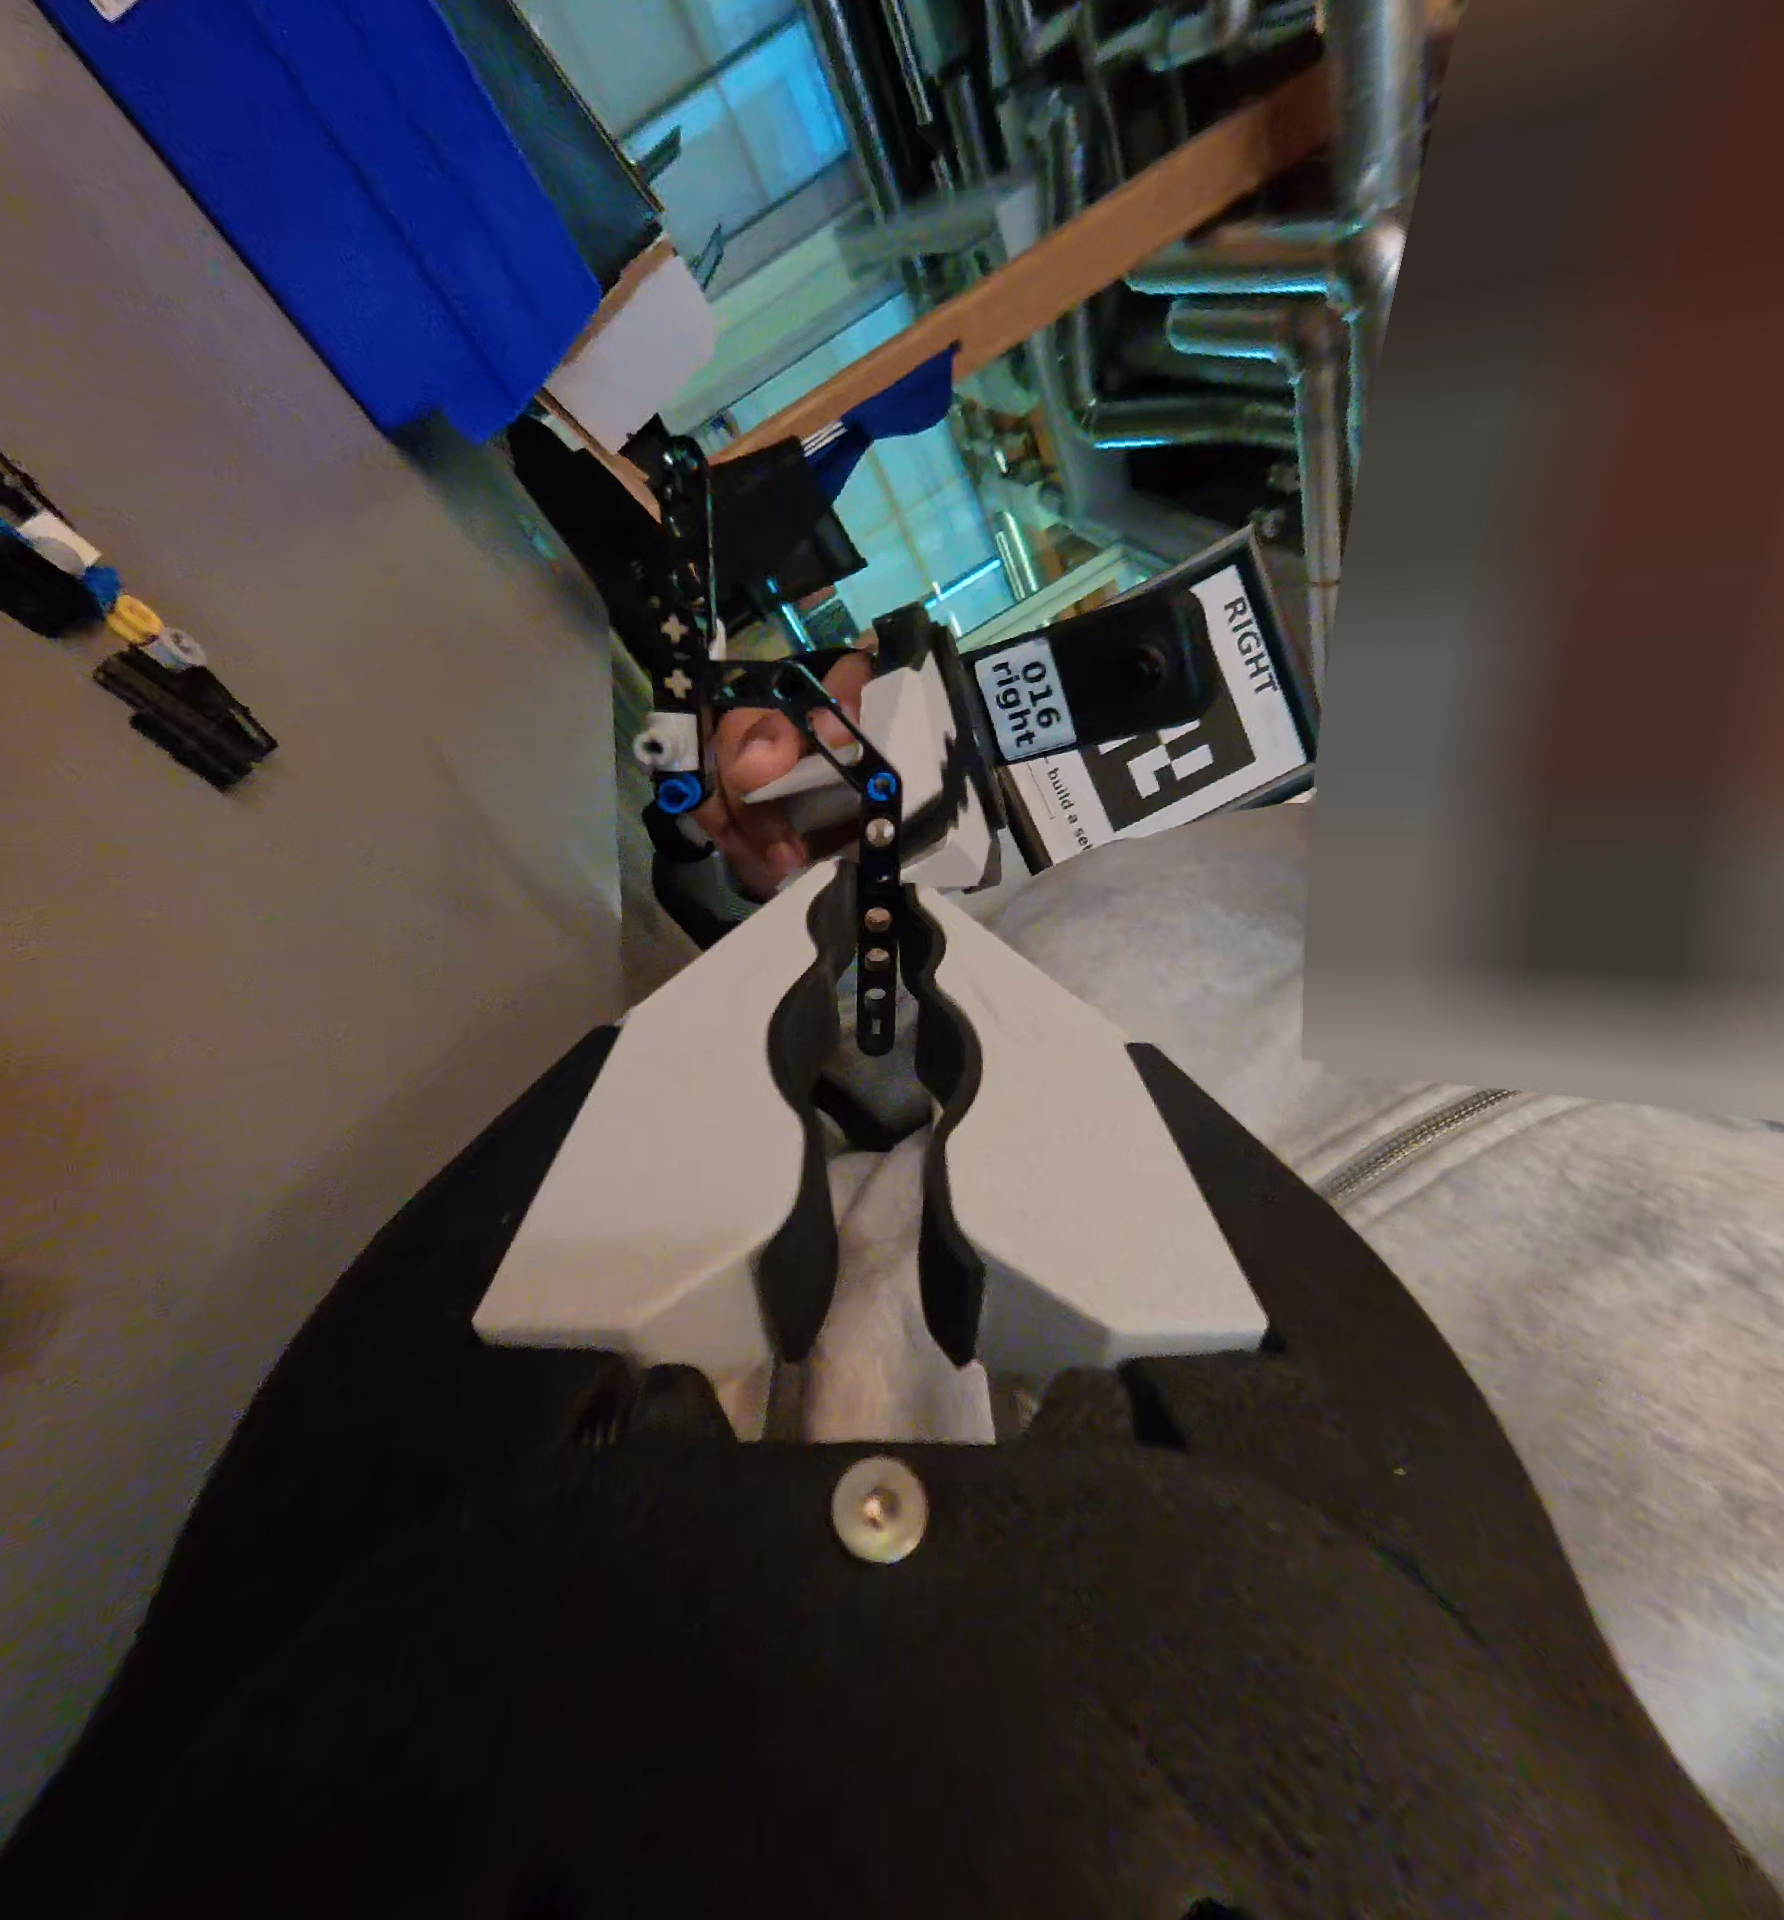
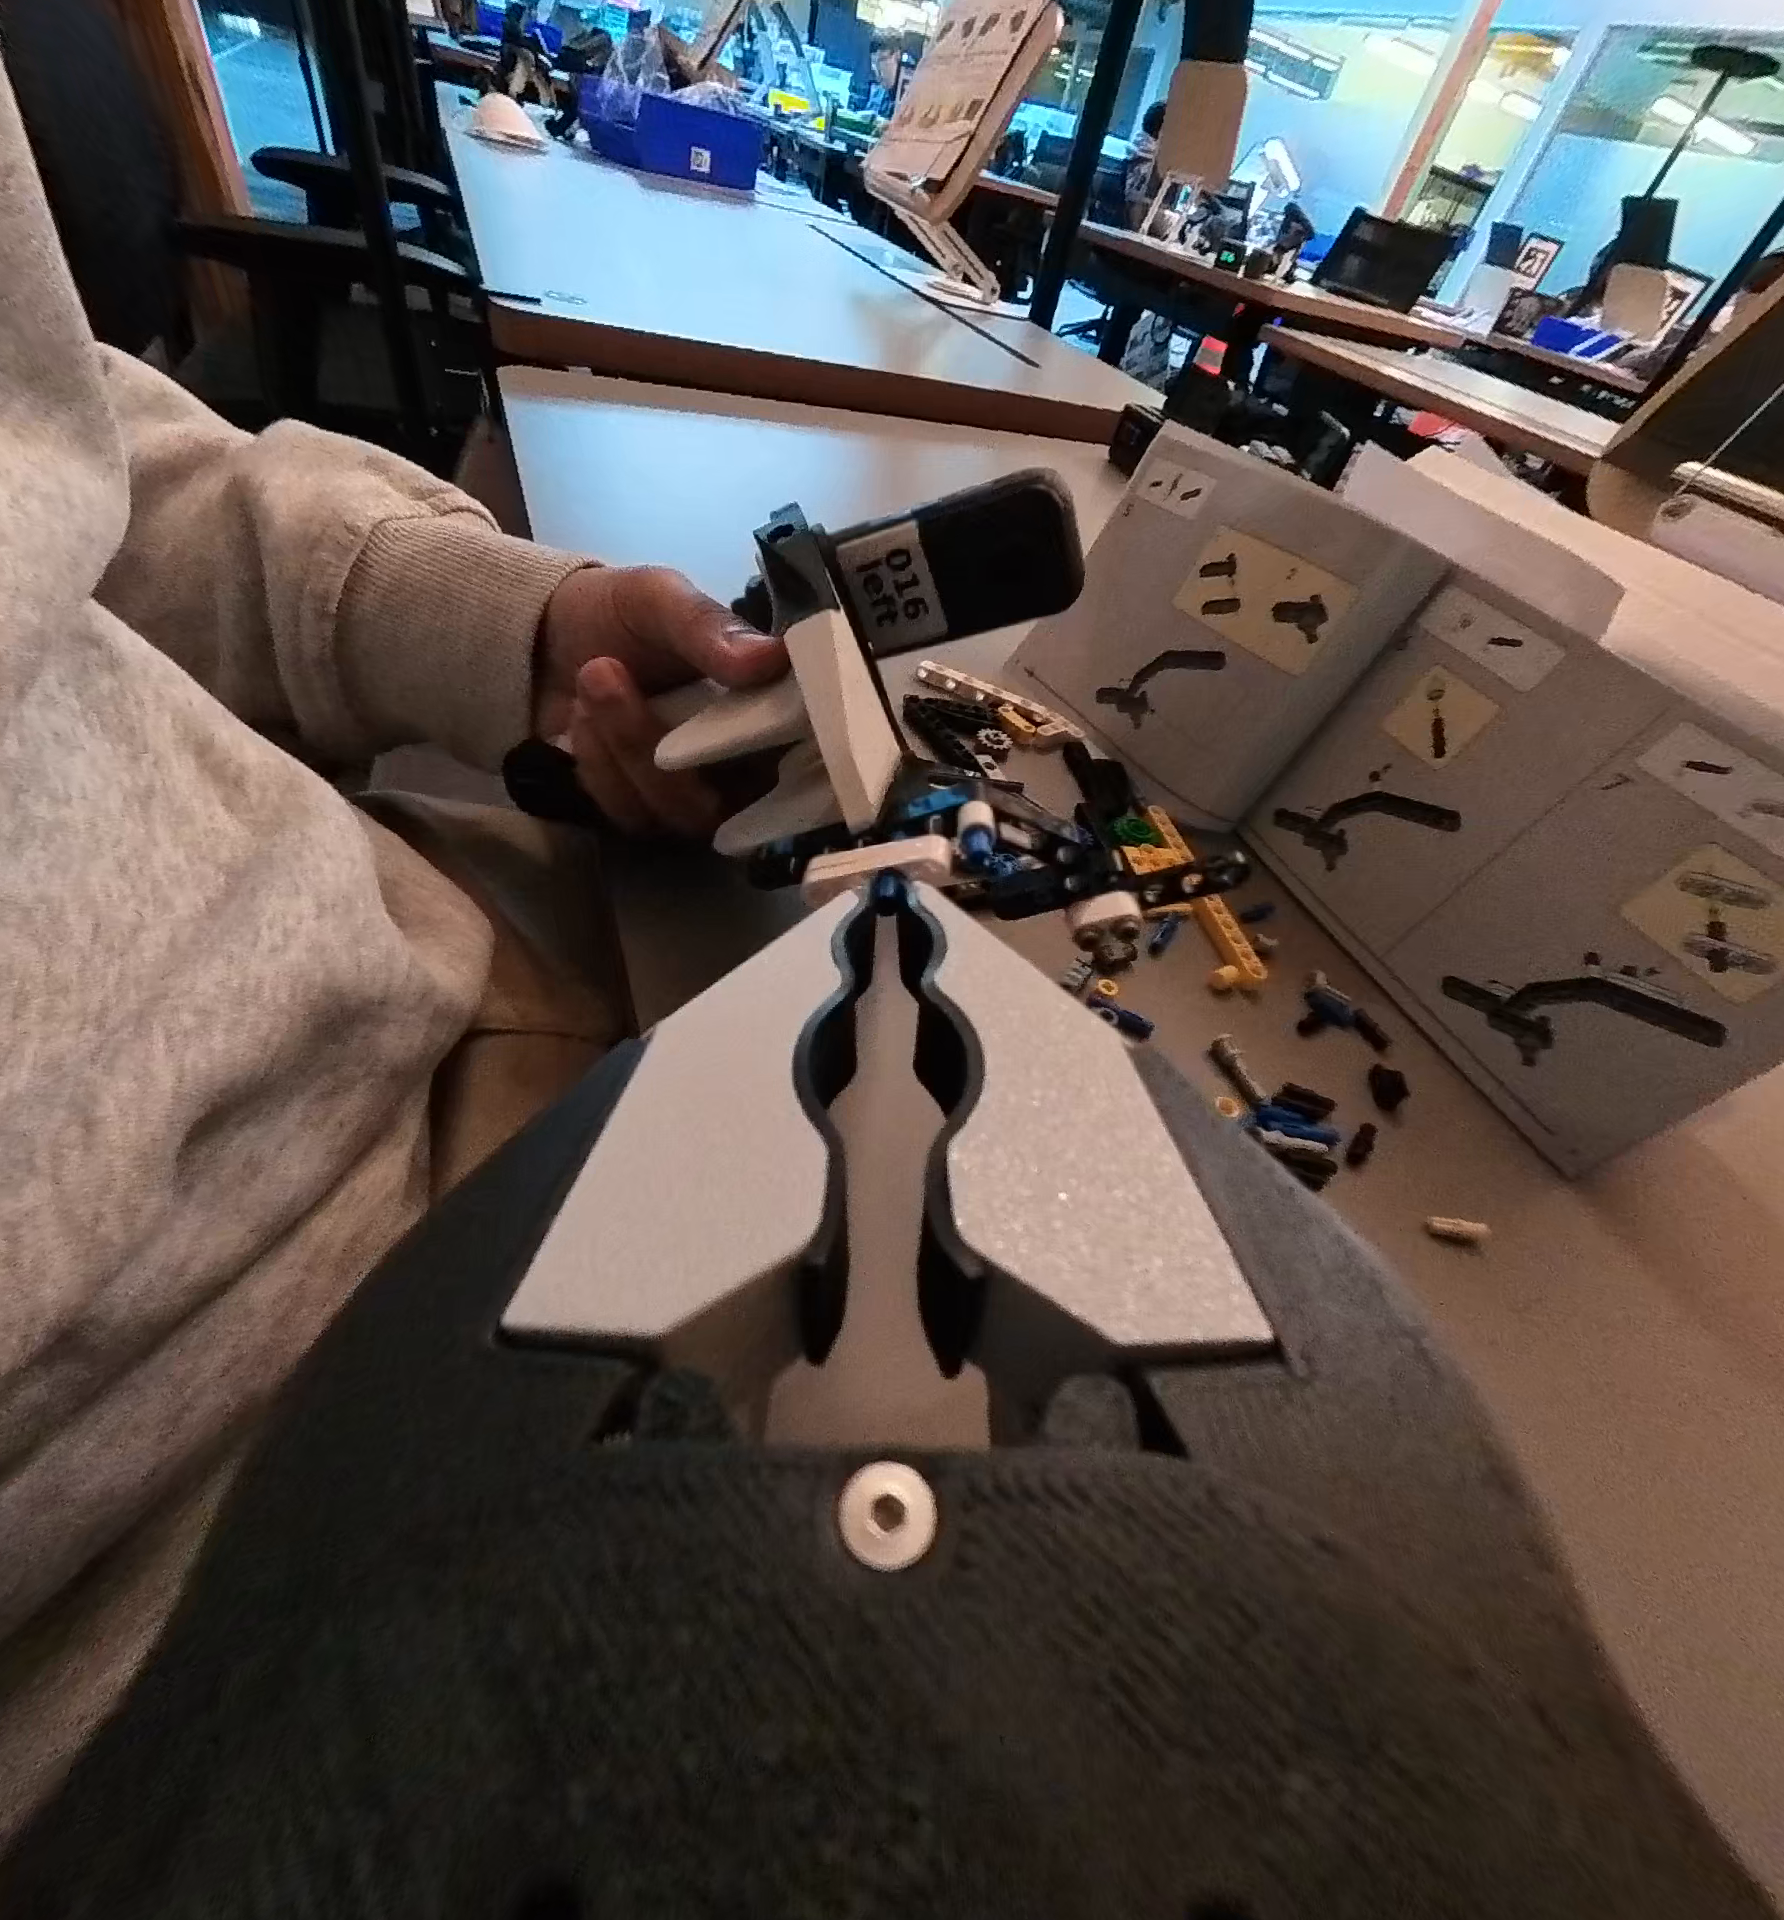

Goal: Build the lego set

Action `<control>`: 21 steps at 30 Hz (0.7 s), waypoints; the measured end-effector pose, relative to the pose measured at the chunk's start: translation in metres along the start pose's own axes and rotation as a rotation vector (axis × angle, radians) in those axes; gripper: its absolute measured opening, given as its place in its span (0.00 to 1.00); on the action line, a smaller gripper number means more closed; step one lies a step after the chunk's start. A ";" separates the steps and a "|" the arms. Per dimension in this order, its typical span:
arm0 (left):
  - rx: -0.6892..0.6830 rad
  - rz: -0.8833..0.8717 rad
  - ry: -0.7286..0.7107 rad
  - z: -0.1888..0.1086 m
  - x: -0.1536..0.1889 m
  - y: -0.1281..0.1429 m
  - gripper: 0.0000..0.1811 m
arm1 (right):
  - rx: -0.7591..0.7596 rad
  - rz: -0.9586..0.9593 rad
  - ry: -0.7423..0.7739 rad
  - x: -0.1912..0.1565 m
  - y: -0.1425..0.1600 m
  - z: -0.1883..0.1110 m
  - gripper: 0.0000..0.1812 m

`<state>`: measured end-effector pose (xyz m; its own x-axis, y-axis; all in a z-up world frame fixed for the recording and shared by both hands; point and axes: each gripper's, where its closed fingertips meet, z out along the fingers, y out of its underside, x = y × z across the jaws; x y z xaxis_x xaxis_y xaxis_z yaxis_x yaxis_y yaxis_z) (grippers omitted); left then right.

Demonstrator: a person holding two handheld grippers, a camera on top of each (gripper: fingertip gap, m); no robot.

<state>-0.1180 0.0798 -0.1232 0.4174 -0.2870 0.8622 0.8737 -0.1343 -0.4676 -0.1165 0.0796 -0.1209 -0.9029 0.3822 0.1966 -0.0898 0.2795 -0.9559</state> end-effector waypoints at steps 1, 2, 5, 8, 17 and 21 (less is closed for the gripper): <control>-0.001 0.000 0.000 0.000 0.000 0.000 0.03 | 0.000 -0.004 -0.009 -0.001 0.000 0.000 0.01; -0.005 0.000 -0.004 0.000 -0.001 0.001 0.03 | -0.005 -0.007 -0.014 -0.002 0.001 0.000 0.01; -0.029 -0.004 -0.004 0.000 -0.001 0.004 0.03 | -0.007 -0.003 -0.029 -0.003 0.002 -0.001 0.01; -0.090 -0.008 -0.013 0.000 -0.001 0.012 0.03 | -0.018 0.012 -0.078 -0.009 0.007 -0.001 0.01; -0.199 0.062 -0.168 -0.005 -0.019 0.024 0.03 | -0.087 0.009 -0.137 -0.015 0.029 0.000 0.01; -0.140 0.033 -0.164 -0.009 -0.020 0.014 0.03 | -0.078 0.021 -0.124 -0.011 0.031 0.000 0.01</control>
<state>-0.1160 0.0752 -0.1486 0.4905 -0.1368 0.8606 0.8204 -0.2606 -0.5090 -0.1092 0.0836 -0.1529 -0.9498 0.2781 0.1434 -0.0415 0.3423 -0.9387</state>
